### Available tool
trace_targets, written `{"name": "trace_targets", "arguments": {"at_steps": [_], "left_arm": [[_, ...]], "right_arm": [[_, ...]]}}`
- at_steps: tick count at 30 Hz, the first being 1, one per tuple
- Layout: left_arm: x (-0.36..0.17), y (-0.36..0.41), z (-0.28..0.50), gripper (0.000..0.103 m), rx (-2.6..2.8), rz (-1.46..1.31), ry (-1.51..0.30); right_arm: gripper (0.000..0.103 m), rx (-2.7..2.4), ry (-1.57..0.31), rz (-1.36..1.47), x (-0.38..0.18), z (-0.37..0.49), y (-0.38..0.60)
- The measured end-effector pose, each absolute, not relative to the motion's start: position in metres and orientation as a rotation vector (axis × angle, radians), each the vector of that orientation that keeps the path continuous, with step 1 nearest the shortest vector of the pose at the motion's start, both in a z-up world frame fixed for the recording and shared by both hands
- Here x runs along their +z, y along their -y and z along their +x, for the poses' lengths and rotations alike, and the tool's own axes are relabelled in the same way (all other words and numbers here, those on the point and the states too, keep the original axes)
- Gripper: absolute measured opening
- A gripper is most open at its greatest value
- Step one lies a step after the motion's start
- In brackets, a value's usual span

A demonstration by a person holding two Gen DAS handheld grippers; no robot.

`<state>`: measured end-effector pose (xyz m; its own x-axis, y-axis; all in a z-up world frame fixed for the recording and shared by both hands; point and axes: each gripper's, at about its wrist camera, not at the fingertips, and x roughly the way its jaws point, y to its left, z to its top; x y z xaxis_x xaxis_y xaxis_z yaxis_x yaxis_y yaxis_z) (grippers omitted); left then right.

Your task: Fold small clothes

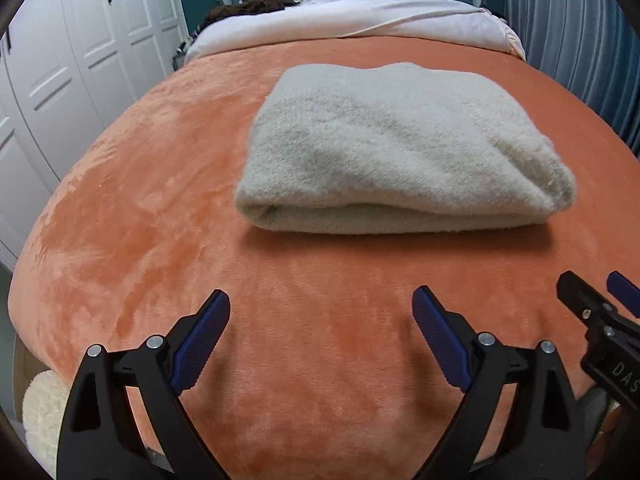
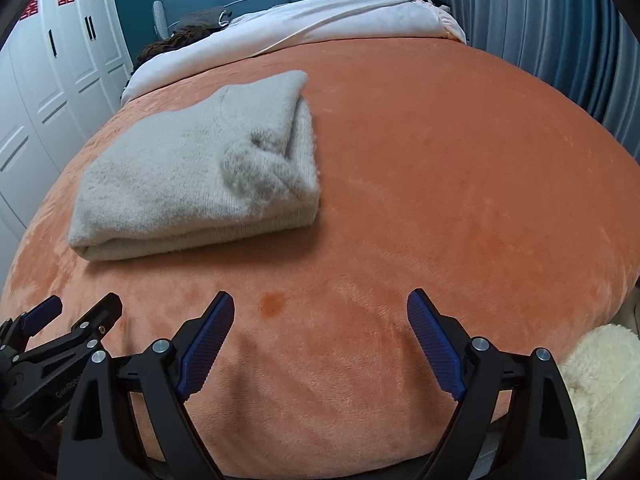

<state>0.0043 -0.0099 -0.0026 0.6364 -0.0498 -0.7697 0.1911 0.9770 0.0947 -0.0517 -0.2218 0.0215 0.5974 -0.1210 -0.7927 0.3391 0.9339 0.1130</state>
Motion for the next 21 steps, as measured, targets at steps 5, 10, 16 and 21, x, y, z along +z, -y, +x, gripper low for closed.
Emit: {"name": "trace_targets", "arguments": {"at_steps": [5,10,16,21], "left_arm": [[-0.018,0.000,0.004,0.093,-0.138,0.135,-0.865],[-0.025,0.001,0.003,0.098,-0.128,0.177,-0.810],[-0.028,-0.001,0.007,0.098,-0.138,0.151,-0.825],[-0.028,0.001,0.008,0.098,-0.130,0.163,-0.824]], "right_arm": [[0.087,-0.253,-0.920,0.220,-0.001,-0.050,0.210],[0.094,-0.266,-0.862,0.179,-0.008,-0.054,0.199],[0.098,-0.264,-0.868,0.169,-0.010,-0.054,0.192],[0.098,-0.266,-0.872,0.164,-0.012,-0.053,0.190]]}}
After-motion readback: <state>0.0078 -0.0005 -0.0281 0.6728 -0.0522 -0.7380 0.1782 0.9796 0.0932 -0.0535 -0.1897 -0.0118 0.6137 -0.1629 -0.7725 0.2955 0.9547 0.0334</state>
